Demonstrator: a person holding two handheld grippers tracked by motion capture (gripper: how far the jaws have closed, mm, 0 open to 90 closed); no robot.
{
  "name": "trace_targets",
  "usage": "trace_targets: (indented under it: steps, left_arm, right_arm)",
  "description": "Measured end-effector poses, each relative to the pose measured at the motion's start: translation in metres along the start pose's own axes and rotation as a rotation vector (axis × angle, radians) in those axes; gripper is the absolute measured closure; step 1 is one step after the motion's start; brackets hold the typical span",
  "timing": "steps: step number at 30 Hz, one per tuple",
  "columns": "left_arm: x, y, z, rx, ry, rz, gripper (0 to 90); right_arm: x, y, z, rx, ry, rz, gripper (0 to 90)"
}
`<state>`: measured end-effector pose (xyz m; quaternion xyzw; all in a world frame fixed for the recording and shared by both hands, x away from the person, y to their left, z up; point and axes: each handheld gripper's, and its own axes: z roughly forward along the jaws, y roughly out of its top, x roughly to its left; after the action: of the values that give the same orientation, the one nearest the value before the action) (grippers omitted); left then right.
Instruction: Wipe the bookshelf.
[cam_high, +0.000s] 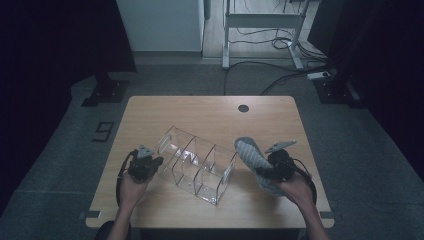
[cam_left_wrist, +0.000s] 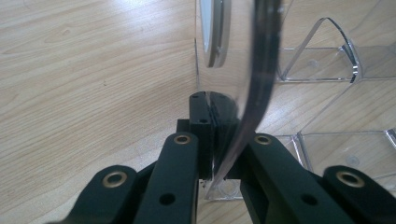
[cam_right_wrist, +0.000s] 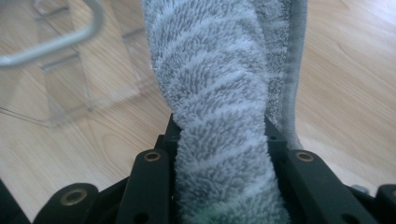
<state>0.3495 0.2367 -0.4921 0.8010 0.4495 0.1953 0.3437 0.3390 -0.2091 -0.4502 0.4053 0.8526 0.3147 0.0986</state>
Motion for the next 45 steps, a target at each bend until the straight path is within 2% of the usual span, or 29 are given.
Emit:
trace_targets:
  steps: [10, 18, 22, 27, 45]
  left_arm:
    - [-0.002, 0.001, 0.0, 0.009, 0.014, 0.015, 86.6]
    - [-0.003, 0.004, 0.001, 0.021, 0.022, 0.012, 86.9]
    - [-0.004, 0.005, 0.003, 0.03, 0.041, 0.015, 87.1]
    - [-0.006, 0.007, 0.004, 0.036, 0.06, 0.016, 87.2]
    - [-0.008, 0.008, 0.005, 0.043, 0.079, 0.012, 87.1]
  right_arm:
    - [0.026, 0.027, 0.009, -0.002, 0.025, -0.098, 64.7]
    - [0.042, 0.042, 0.018, 0.029, 0.025, -0.175, 65.6]
    - [0.045, 0.043, 0.018, 0.03, 0.015, -0.195, 66.0]
    - [0.047, 0.043, 0.014, 0.03, 0.025, -0.208, 66.0]
    - [0.071, 0.036, 0.004, 0.012, 0.08, -0.25, 66.0]
